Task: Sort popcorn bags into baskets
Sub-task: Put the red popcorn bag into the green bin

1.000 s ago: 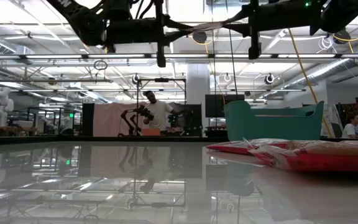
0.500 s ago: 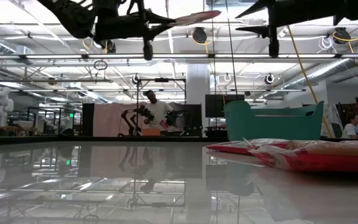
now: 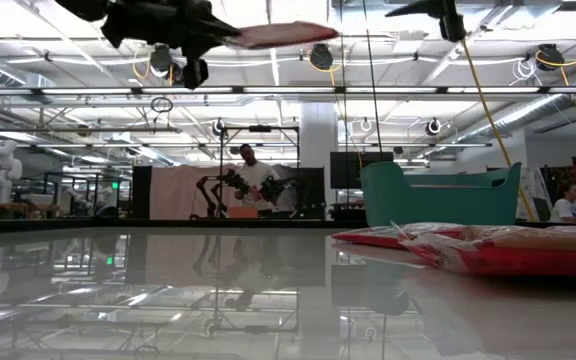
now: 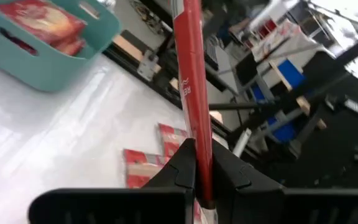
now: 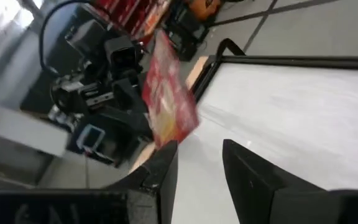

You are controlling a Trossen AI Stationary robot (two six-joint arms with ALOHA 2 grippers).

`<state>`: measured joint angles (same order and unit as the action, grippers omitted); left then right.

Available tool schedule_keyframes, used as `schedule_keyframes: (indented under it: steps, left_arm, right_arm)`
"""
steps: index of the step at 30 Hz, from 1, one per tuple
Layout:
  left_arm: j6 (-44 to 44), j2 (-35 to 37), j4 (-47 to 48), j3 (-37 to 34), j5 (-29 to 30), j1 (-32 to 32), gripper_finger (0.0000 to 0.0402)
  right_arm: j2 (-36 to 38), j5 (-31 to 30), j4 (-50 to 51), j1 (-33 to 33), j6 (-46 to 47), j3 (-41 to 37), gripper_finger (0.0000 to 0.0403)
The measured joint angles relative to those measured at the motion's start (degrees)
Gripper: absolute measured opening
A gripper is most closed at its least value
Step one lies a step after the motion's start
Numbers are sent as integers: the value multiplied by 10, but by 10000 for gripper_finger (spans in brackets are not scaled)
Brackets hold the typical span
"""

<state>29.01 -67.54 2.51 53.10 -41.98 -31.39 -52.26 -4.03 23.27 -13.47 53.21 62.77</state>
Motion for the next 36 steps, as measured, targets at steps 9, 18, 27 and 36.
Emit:
schedule_keyframes:
  steps: [9,18,27,36]
  left_arm:
    - [-16,30,29,0,0,71,21]
    - [-11,31,47,0,13,132,23]
    - [-18,31,77,0,51,150,24]
    - [-23,31,75,0,110,151,25]
  right_arm:
    - [-81,76,-1,0,-71,65,129]
    - [-131,180,-29,1,-87,65,186]
    - [-144,234,-37,6,-90,65,191]
    - [-165,203,-38,32,-111,63,187]
